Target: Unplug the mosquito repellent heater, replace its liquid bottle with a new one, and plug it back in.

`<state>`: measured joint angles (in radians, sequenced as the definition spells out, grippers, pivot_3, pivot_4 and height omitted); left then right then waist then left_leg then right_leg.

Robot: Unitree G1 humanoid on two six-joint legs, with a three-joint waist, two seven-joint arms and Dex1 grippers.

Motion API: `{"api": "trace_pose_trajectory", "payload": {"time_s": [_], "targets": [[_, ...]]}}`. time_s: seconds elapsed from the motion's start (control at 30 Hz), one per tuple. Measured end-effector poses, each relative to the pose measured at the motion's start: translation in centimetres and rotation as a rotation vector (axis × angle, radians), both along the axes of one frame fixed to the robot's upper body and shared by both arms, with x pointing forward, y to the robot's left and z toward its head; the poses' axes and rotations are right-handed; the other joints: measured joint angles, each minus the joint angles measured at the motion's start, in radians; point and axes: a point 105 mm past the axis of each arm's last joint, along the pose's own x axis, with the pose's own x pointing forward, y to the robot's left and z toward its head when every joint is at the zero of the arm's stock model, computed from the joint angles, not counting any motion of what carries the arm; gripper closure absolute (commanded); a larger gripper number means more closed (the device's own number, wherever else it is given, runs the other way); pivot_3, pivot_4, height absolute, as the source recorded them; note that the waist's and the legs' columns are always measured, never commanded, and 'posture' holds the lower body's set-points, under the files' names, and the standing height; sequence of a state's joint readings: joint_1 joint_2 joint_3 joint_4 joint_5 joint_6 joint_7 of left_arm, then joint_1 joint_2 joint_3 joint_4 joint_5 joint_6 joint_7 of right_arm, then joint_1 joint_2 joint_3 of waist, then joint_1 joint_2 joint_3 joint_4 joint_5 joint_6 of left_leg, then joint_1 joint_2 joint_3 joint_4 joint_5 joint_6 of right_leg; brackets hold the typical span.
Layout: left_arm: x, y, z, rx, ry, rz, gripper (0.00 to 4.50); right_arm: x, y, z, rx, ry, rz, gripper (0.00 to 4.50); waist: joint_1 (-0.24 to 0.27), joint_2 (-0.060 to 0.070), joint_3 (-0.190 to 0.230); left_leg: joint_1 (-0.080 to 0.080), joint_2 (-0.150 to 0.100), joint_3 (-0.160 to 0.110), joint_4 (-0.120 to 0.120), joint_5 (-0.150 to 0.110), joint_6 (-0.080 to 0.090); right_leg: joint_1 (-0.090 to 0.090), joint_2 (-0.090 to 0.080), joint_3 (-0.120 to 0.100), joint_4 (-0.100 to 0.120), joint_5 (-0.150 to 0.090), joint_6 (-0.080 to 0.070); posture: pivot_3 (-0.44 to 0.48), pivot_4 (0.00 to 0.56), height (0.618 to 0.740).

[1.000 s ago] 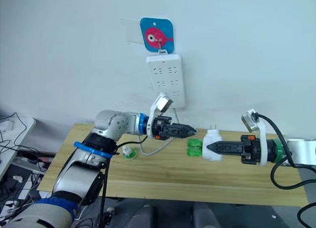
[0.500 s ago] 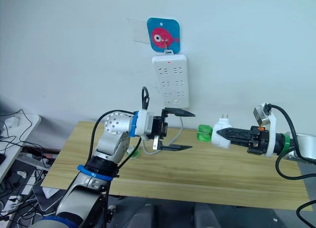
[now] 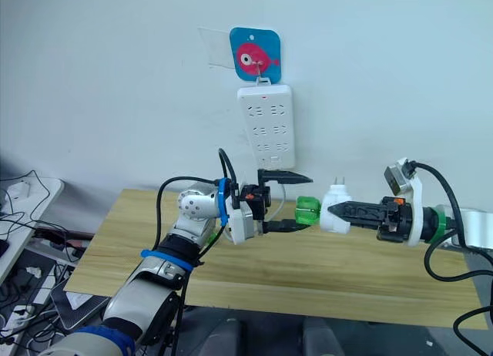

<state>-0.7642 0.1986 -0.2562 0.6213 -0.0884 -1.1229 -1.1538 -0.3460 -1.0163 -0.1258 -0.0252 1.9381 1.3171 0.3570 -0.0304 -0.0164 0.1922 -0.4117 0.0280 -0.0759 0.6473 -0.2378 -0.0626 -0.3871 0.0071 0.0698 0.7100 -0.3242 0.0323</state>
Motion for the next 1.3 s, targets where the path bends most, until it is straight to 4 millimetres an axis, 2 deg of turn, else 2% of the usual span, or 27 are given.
{"api": "trace_pose_trajectory", "payload": {"time_s": [0.2, 0.43, 0.5, 0.67, 0.73, 0.87, 0.97, 1.07, 1.17, 1.3], "targets": [[-0.5, -0.3, -0.5, 0.015, 0.001, -0.033, 2.15, -0.1, 0.2, 0.3, 0.011, -0.017, 0.009, 1.47, -0.001, 0.0, 0.0, 0.0, 0.0, 0.0, 0.0, 0.0, 0.0, 0.0, 0.0, 0.0, 0.0, 0.0, 0.0, -0.023, 0.147, 0.74], [-0.8, 0.0, -0.4, 0.008, 0.011, -0.058, 2.25, -0.4, 0.5, 0.4, 0.015, -0.021, 0.026, 1.47, -0.002, 0.0, 0.0, 0.0, 0.0, 0.0, 0.0, 0.0, 0.0, 0.0, 0.0, 0.0, 0.001, 0.0, 0.0, -0.023, 0.145, 0.74], [-0.9, 0.0, -0.4, 0.027, 0.078, -0.074, 2.25, -0.5, 0.5, 0.4, 0.013, -0.023, 0.029, 1.47, -0.002, 0.0, 0.0, 0.0, 0.0, -0.001, 0.0, 0.0, 0.0, 0.0, 0.0, 0.0, 0.001, 0.0, 0.0, -0.019, 0.148, 0.74], [-0.7, -0.3, -0.8, 0.121, 0.568, -0.125, 2.25, -0.4, 0.3, 0.3, -0.021, -0.024, 0.017, 1.47, -0.006, 0.0, 0.0, 0.0, 0.001, -0.003, 0.001, 0.0, 0.0, 0.0, 0.001, -0.002, 0.001, 0.0, 0.0, -0.018, 0.151, 0.74], [-0.8, -0.3, -0.5, 0.188, 0.859, -0.145, 2.25, -0.6, 0.3, 0.6, -0.039, -0.039, 0.02, 1.47, -0.009, 0.001, 0.0, 0.0, 0.001, -0.003, 0.001, 0.0, 0.0, 0.0, 0.001, -0.002, 0.002, 0.0, 0.0, -0.014, 0.152, 0.74], [-1.2, -0.2, -0.2, 0.304, 1.29, -0.181, 2.25, -0.9, 0.5, 0.8, -0.076, -0.06, 0.037, 1.47, -0.017, 0.0, 0.0, 0.0, 0.001, -0.005, 0.001, 0.0, 0.0, 0.0, 0.002, -0.004, 0.003, 0.0, 0.0, -0.015, 0.154, 0.74], [-1.3, 0.3, 0.2, 0.426, 1.729, -0.221, 2.25, -1.1, 1.1, 0.9, -0.082, -0.074, 0.059, 1.47, -0.026, 0.0, 0.0, 0.0, 0.001, -0.005, 0.001, 0.0, 0.0, 0.0, 0.002, -0.005, 0.002, -0.001, 0.001, -0.021, 0.155, 0.74], [-0.5, 0.5, 1.2, 0.465, 2.138, -0.295, 2.25, -0.6, 1.2, 1.8, -0.072, -0.119, 0.043, 1.47, -0.029, 0.0, 0.0, -0.001, 0.001, -0.006, 0.002, 0.0, 0.0, 0.0, 0.002, -0.006, 0.002, -0.003, 0.005, -0.029, 0.155, 0.74], [-0.8, 0.9, 1.0, 0.513, 2.3, -0.305, 2.25, -0.7, 1.6, 1.6, -0.073, -0.115, 0.059, 1.47, -0.034, 0.0, 0.0, -0.002, 0.001, -0.005, 0.0, 0.0, 0.0, -0.001, 0.002, -0.005, -0.001, -0.001, 0.001, -0.033, 0.157, 0.74], [-1.0, 1.1, 1.1, 0.492, 2.304, -0.33, 2.25, -0.7, 1.7, 1.7, -0.059, -0.115, 0.063, 1.47, -0.038, 0.0, 0.0, -0.003, 0.002, -0.005, -0.001, 0.0, 0.0, -0.002, 0.002, -0.005, -0.002, -0.001, 0.0, -0.042, 0.161, 0.74]]}}
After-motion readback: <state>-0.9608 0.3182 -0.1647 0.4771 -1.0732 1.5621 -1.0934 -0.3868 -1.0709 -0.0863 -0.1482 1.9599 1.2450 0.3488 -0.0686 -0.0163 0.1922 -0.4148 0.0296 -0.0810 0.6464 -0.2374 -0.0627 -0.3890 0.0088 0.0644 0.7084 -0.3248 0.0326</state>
